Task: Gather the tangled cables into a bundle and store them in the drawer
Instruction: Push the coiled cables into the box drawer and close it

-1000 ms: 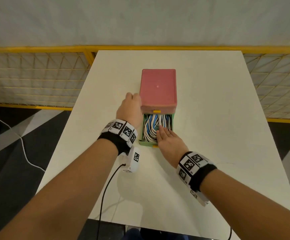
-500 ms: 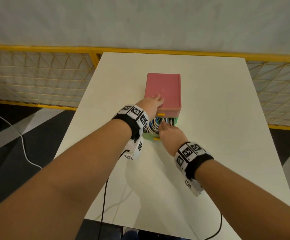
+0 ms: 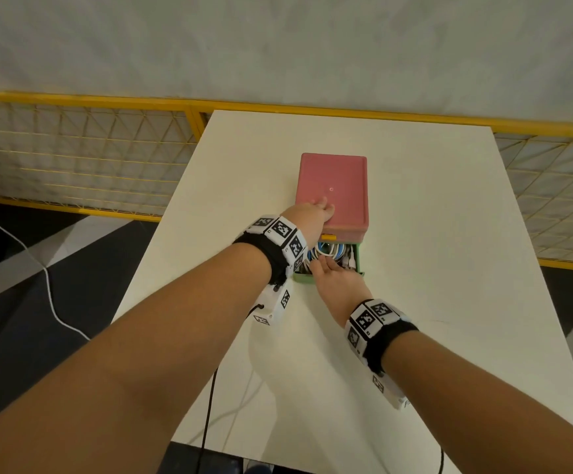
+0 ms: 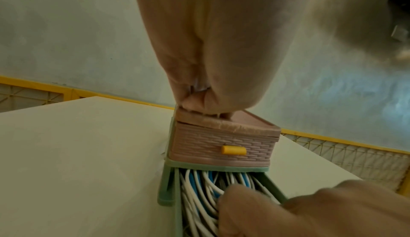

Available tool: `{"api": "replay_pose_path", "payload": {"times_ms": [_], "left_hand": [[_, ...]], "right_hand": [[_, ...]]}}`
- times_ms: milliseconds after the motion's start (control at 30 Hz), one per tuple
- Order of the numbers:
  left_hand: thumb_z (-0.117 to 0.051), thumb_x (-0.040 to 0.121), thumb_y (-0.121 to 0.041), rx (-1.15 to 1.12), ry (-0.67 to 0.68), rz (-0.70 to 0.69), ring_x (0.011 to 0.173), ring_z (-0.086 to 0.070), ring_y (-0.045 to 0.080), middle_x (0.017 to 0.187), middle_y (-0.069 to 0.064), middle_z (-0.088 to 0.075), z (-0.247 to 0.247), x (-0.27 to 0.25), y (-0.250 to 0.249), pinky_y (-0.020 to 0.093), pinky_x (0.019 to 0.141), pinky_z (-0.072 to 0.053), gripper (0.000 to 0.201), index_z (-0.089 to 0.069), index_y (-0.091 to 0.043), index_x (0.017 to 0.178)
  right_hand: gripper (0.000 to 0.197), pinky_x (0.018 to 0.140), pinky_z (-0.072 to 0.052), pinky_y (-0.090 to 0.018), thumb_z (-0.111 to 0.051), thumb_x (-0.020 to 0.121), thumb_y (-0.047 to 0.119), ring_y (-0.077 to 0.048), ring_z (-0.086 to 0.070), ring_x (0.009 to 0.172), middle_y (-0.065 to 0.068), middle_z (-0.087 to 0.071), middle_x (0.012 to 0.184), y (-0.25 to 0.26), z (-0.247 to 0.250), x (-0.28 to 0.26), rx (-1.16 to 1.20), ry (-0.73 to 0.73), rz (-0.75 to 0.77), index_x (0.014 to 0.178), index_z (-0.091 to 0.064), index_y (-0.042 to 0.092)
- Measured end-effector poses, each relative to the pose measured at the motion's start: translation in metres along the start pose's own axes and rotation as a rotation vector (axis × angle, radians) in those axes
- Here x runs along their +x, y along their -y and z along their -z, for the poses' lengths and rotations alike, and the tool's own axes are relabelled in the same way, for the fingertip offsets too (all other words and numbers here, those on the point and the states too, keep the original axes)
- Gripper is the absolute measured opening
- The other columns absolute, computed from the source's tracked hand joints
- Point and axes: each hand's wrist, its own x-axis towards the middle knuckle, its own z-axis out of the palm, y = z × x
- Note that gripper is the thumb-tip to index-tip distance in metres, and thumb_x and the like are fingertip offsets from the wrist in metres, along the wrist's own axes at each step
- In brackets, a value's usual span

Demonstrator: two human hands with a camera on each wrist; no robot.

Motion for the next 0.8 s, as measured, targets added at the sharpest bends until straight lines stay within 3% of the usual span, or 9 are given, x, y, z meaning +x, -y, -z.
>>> {"api": "replay_pose_path", "payload": {"times_ms": [167,233,333,400,433,500,567,667,800], "left_hand": [[-0.049,0.093,0.007,0.01,0.061,0.018,0.152,-0.003,0.027,0.164,0.01,0.011,0.004,0.0,-0.003,0.037,0.121,-0.014,0.083,0.001,-0.011,0.156],[-0.051,0.092,0.006,0.0,0.061,0.022,0.152,-0.002,0.027,0.164,0.01,0.011,0.005,0.0,-0.002,0.037,0.121,-0.014,0.085,0.002,-0.011,0.156],[-0.055,0.093,0.002,0.016,0.073,0.007,0.152,-0.004,0.028,0.164,0.011,0.01,0.007,0.001,0.001,0.037,0.12,-0.014,0.086,0.002,-0.01,0.156],[-0.055,0.092,0.004,0.015,0.065,0.001,0.151,-0.005,0.029,0.164,0.011,0.01,0.007,0.0,0.002,0.037,0.12,-0.015,0.087,0.002,-0.01,0.156],[-0.055,0.092,0.005,0.011,0.063,-0.003,0.151,-0.004,0.029,0.164,0.011,0.01,0.008,0.0,0.002,0.037,0.12,-0.015,0.087,0.002,-0.011,0.156],[-0.053,0.092,0.007,-0.002,0.053,-0.007,0.152,-0.005,0.028,0.164,0.011,0.009,0.007,0.0,0.003,0.037,0.121,-0.014,0.086,0.001,-0.011,0.156],[-0.051,0.092,0.009,-0.025,0.025,-0.02,0.151,-0.007,0.028,0.165,0.01,0.006,0.006,0.0,0.006,0.037,0.121,-0.015,0.084,-0.001,-0.013,0.156],[-0.048,0.092,0.01,-0.043,0.006,-0.037,0.151,-0.01,0.028,0.165,0.01,0.002,0.004,0.002,0.01,0.037,0.12,-0.016,0.081,-0.006,-0.014,0.157],[-0.046,0.093,0.008,-0.059,-0.013,-0.042,0.15,-0.014,0.029,0.165,0.009,-0.001,0.002,0.006,0.012,0.038,0.12,-0.019,0.077,-0.01,-0.015,0.157]], "right_hand": [[0.051,0.099,-0.046,-0.042,-0.032,0.097,0.009,-0.029,-0.008,0.147,-0.019,-0.004,0.158,0.004,-0.006,0.018,-0.019,0.113,-0.081,0.145,-0.013,0.003],[0.057,0.105,-0.042,-0.043,-0.035,0.097,0.011,-0.027,-0.004,0.148,-0.015,0.001,0.159,0.004,-0.004,0.027,-0.01,0.154,-0.113,0.147,-0.007,0.006],[0.056,0.106,-0.04,-0.043,-0.042,0.093,0.007,-0.023,-0.015,0.146,-0.01,-0.013,0.158,-0.004,0.009,0.03,0.09,0.179,-0.116,0.144,-0.018,0.007],[0.047,0.096,-0.045,-0.041,-0.043,0.089,0.001,-0.028,-0.041,0.133,-0.012,-0.036,0.147,-0.012,0.01,0.024,0.211,0.098,-0.082,0.134,-0.034,0.009],[0.041,0.087,-0.048,-0.039,-0.045,0.087,-0.001,-0.03,-0.053,0.117,-0.012,-0.05,0.135,-0.016,0.006,0.017,0.291,-0.018,-0.07,0.126,-0.042,0.011],[0.028,0.076,-0.048,-0.037,-0.055,0.084,0.004,-0.03,-0.06,0.093,-0.008,-0.063,0.107,-0.023,-0.012,0.001,0.509,-0.371,-0.156,0.11,-0.052,0.011],[0.047,0.087,-0.048,-0.036,-0.074,0.076,0.022,-0.022,-0.056,0.101,-0.005,-0.058,0.111,-0.033,-0.03,-0.009,0.755,-0.592,-0.39,0.116,-0.049,0.011],[0.101,0.104,-0.039,-0.037,-0.087,0.057,0.043,-0.022,-0.042,0.122,-0.008,-0.043,0.13,-0.048,-0.042,0.003,0.956,-0.442,-0.56,0.137,-0.035,0.01],[0.102,0.095,-0.047,-0.043,-0.087,0.049,0.051,-0.021,-0.056,0.11,-0.001,-0.058,0.119,-0.044,-0.044,0.024,0.99,-0.377,-0.56,0.133,-0.038,0.021]]}}
